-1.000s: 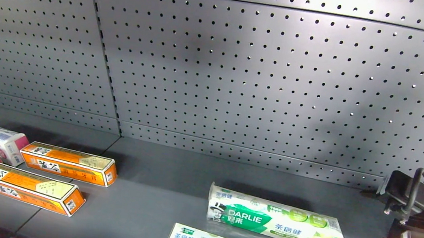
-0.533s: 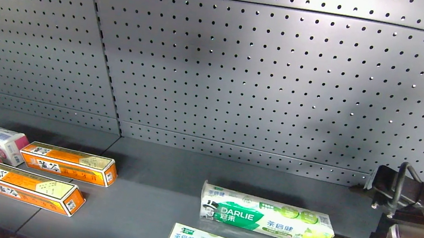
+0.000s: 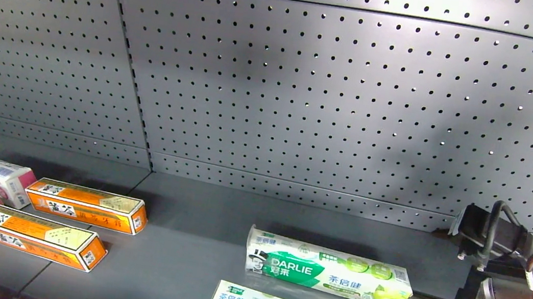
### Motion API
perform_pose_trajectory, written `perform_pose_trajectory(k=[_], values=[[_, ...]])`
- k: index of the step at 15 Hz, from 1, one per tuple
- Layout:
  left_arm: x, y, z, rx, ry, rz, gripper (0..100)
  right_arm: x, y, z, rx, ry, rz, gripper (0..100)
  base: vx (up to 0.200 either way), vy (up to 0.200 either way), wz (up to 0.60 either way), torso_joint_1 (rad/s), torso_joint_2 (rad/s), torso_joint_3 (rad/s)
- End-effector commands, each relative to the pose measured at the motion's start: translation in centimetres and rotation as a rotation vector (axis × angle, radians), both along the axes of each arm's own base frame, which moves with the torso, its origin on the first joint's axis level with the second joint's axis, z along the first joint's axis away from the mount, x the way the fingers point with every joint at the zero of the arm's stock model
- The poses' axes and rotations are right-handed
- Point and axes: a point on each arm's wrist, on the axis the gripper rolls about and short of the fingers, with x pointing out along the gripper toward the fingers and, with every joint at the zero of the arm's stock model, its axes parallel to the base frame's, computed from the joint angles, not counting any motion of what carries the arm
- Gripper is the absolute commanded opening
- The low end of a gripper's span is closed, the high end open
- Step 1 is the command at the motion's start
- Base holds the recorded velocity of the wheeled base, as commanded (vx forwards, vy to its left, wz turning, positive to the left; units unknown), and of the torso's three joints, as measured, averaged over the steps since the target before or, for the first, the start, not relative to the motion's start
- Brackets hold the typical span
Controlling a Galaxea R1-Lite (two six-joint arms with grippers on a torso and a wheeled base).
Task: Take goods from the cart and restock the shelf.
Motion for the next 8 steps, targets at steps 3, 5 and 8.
perform_pose_trajectory(k=[3, 5, 8], values=[[0.0, 0.0, 0.0, 0.0, 0.0, 0.0, 100, -0.1, 0.0, -0.4, 0.01, -0.014, 0.0, 100, 0.0, 0.0, 0.0, 0.0, 0.0, 0.0], [0.0, 0.0, 0.0, 0.0, 0.0, 0.0, 100, -0.9, -0.4, -0.2, 0.019, -0.028, -0.006, 100, 0.0, 0.0, 0.0, 0.0, 0.0, 0.0], [0.0, 0.0, 0.0, 0.0, 0.0, 0.0, 100, -1.6, -1.4, 0.0, 0.03, -0.046, -0.043, 100, 0.0, 0.0, 0.0, 0.0, 0.0, 0.0]])
